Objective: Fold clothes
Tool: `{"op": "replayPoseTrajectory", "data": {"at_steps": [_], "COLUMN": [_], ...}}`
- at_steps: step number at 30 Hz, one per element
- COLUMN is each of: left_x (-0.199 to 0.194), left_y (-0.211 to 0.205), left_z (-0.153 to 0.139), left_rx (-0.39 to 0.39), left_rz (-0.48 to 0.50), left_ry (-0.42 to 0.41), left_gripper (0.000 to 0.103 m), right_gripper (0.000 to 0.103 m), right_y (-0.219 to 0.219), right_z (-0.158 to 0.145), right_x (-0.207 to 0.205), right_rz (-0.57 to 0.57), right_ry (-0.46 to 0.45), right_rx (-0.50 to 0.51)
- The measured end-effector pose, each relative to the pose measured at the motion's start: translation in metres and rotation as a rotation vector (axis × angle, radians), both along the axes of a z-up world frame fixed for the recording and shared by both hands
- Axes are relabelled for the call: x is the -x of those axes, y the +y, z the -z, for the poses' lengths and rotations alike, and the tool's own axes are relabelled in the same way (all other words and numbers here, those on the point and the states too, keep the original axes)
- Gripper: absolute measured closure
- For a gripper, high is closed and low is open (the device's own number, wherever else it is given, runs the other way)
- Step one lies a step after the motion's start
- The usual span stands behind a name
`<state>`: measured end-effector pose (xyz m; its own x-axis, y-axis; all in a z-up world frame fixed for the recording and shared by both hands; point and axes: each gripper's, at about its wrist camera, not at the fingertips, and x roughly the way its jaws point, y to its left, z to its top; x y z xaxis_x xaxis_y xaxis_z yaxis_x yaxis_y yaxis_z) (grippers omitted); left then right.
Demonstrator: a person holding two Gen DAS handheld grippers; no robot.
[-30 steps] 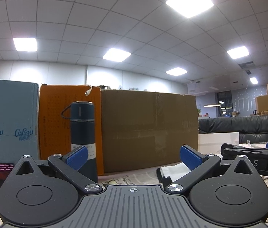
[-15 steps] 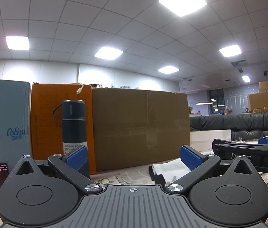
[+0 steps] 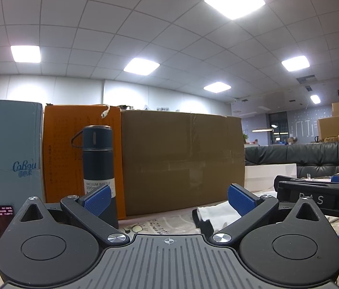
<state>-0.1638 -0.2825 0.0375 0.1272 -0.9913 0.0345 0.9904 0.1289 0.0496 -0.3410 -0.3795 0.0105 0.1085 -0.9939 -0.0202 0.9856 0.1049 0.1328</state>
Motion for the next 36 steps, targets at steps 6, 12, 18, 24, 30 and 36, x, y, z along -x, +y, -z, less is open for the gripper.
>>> {"op": "replayPoseTrajectory", "data": {"at_steps": [6, 12, 18, 24, 30, 36], "left_x": [-0.0005, -0.0017, -0.0031, -0.0028, -0.0028, -0.0024], "left_y": [-0.0009, -0.0014, -0.0021, -0.0022, -0.0024, -0.0019], "left_z": [-0.0003, -0.0002, -0.0002, -0.0004, -0.0001, -0.0006], "left_rx": [0.0, -0.003, -0.009, -0.009, -0.01, -0.01], "left_rz": [0.002, 0.002, 0.001, 0.001, 0.001, 0.001], "left_ry": [0.003, 0.007, 0.014, 0.014, 0.015, 0.015], "left_gripper": [0.0, 0.0, 0.0, 0.0, 0.0, 0.0], "right_gripper": [0.0, 0.0, 0.0, 0.0, 0.0, 0.0], "right_y": [0.0023, 0.0023, 0.0006, 0.0002, 0.0003, 0.0007], "right_z": [0.0, 0.0003, -0.0003, -0.0006, -0.0007, -0.0009], "right_x": [0.0003, 0.0014, 0.0022, 0.0025, 0.0018, 0.0014], "right_rz": [0.002, 0.001, -0.003, -0.005, -0.005, -0.005], "right_ry": [-0.006, -0.011, -0.014, -0.015, -0.015, -0.015], "right_rx": [0.003, 0.001, -0.006, -0.004, -0.006, -0.006]}}
